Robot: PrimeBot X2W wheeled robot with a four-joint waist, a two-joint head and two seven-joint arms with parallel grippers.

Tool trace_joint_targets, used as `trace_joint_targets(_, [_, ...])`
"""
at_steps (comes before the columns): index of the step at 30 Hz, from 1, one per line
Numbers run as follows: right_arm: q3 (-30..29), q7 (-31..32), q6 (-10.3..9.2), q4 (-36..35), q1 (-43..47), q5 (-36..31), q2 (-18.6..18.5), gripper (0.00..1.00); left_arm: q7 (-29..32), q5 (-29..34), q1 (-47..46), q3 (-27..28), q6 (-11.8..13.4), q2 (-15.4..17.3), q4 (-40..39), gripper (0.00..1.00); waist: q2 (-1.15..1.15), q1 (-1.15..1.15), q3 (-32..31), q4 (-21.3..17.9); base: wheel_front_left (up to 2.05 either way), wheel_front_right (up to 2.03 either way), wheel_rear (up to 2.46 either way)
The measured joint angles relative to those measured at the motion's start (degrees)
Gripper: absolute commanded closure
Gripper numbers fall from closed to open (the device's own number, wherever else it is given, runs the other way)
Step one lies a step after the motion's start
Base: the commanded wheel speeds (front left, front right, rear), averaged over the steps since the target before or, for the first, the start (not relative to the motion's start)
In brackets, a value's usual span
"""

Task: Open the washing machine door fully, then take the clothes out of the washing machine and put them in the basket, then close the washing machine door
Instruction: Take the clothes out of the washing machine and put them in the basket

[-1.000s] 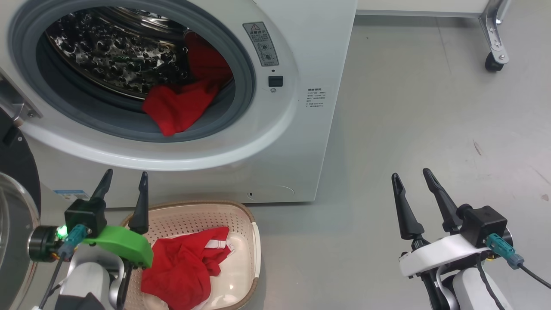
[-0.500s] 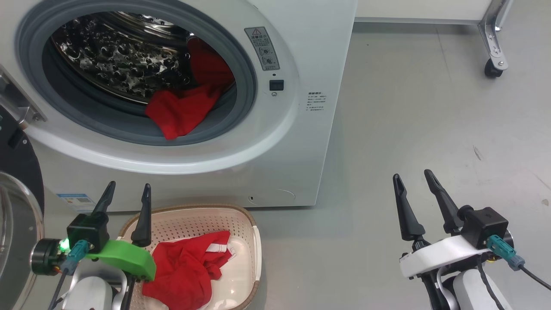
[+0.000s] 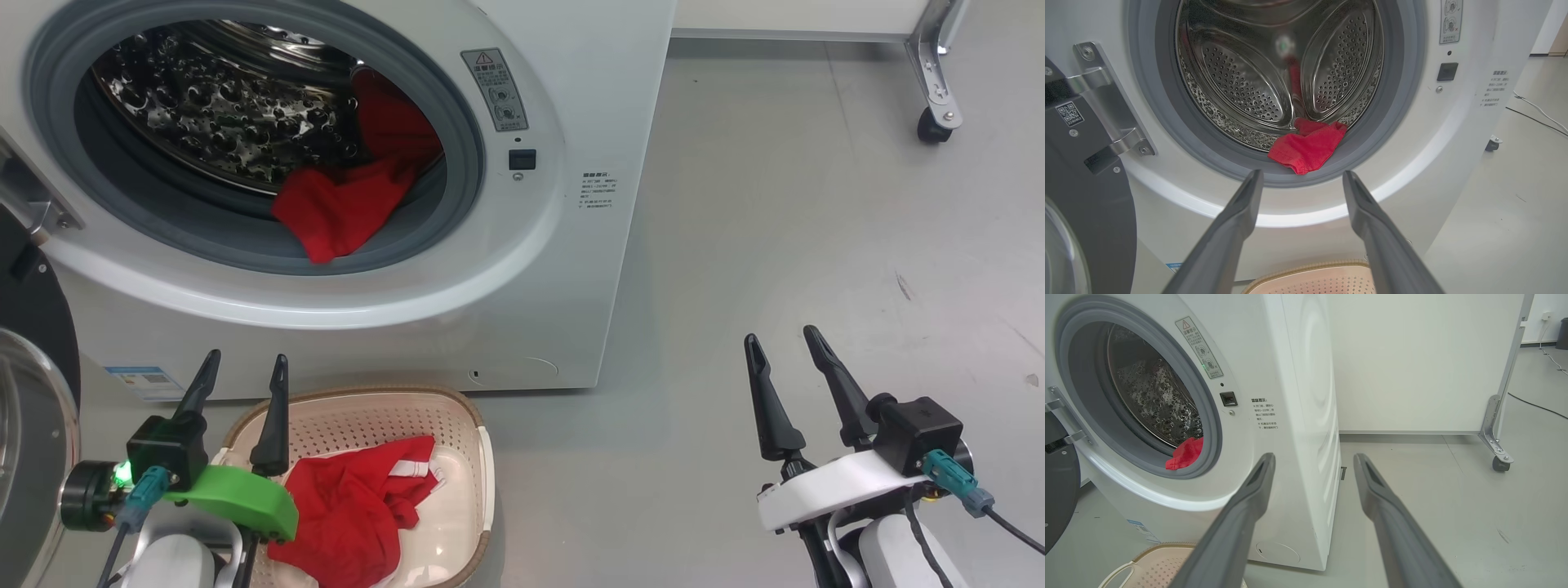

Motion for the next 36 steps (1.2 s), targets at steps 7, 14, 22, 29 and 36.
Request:
trace_joint_targets(7, [0.1, 0.0, 0.00, -0.2, 0.0, 0.0, 0.0, 0.00, 0.0, 0.0, 0.3, 0.0, 0.0, 0.0, -0.7, 0.00, 0.00, 0.00, 0.3, -0.2, 0.00, 0.00, 0.00])
trace_joint_targets(14, [0.1, 0.0, 0.00, -0.3, 0.0, 0.0, 0.0, 0.00, 0.0, 0.0, 0.6, 0.1, 0.0, 0.0, -1.4, 0.00, 0.00, 0.00, 0.7, -0.5, 0.00, 0.00, 0.00])
trace_joint_targets(22, [0.2, 0.0, 0.00, -0.3, 0.0, 0.0, 0.0, 0.00, 0.0, 0.0, 1.1, 0.2, 0.0, 0.0, -1.5, 0.00, 0.00, 0.00, 0.9, -0.8, 0.00, 0.00, 0.00])
trace_joint_targets(29, [0.4, 0.0, 0.00, -0.3, 0.0, 0.0, 0.0, 0.00, 0.0, 0.0, 1.2, 0.4, 0.0, 0.0, -1.8, 0.00, 0.00, 0.00, 1.2, -1.1, 0.00, 0.00, 0.00])
trace_joint_targets(36, [2.0, 0.0, 0.00, -0.7, 0.0, 0.0, 0.0, 0.00, 0.0, 0.0, 1.3, 1.5, 0.0, 0.2, -2.8, 0.00, 0.00, 0.00, 2.7, -1.9, 0.00, 0.00, 0.00])
